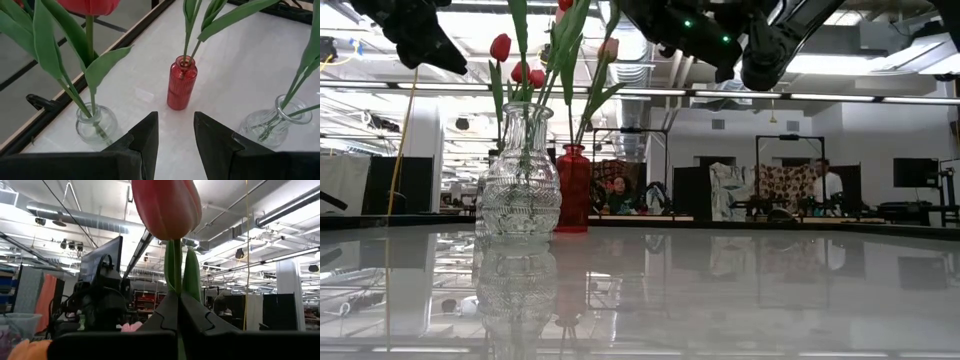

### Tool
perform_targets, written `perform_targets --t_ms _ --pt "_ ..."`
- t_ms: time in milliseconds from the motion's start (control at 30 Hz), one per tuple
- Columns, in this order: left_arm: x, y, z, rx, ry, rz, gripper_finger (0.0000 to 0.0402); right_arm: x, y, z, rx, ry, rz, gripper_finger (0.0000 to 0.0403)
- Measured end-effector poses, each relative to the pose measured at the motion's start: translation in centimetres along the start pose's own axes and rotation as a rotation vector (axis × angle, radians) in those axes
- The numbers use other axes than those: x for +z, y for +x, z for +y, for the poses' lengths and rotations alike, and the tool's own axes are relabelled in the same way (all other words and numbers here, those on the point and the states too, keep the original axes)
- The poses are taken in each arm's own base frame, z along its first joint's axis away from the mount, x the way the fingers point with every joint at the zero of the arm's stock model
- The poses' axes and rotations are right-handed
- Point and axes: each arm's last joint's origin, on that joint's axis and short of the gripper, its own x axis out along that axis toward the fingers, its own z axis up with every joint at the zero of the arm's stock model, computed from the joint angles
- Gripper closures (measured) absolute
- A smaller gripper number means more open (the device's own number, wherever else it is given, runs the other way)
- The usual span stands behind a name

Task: Sort flowers into vase by color
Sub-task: Put the pink tulip into the red vase

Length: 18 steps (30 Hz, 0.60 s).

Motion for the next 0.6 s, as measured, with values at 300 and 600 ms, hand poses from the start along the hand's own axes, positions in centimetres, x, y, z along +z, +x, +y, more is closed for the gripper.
perform_targets --t_ms 300,600 --pt "0.0 0.0 0.0 0.0 0.016 0.0 0.029 -0.6 0.0 0.1 0.005 0.0 0.064 0.0372" --pt "0.0 0.0 0.0 0.0 0.016 0.0 0.029 -1.1 -0.1 0.0 0.008 0.001 0.114 0.0372"
